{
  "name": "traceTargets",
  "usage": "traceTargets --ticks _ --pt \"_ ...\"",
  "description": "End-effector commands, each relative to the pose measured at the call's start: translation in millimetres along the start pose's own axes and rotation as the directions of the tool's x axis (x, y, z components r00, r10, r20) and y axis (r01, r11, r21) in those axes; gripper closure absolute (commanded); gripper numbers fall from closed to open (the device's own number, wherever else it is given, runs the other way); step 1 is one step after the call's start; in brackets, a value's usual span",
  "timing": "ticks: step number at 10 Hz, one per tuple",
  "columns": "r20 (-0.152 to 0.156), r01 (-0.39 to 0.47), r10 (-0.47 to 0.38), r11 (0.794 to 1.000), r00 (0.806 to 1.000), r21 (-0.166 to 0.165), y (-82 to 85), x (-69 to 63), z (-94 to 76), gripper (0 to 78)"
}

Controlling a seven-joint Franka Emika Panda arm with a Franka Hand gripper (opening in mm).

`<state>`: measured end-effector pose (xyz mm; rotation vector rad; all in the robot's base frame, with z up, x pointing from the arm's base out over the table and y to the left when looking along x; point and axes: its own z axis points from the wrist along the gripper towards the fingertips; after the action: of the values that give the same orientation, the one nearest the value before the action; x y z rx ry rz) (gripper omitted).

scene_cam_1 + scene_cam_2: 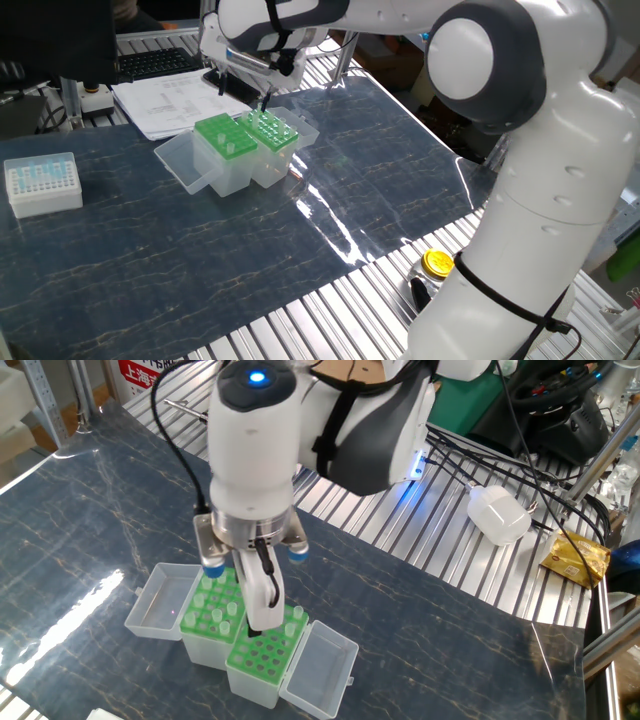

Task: Transfer all large pipette tips from one holder to another

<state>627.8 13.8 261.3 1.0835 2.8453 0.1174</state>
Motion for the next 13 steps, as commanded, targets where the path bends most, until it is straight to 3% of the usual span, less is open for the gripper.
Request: traceTargets --ticks 1,6,13 --pt "0.000 0.063 -0.063 0.998 0.998 -0.002 -8.2 -11.8 7.4 0.1" --pt "-0.011 0.126 -0.126 0.992 0.992 -0.007 -18.4 -20.9 16.4 0.1" --pt "0.006 0.163 -0.163 0.987 0.987 0.004 -23.4 -13.8 37.1 0.1"
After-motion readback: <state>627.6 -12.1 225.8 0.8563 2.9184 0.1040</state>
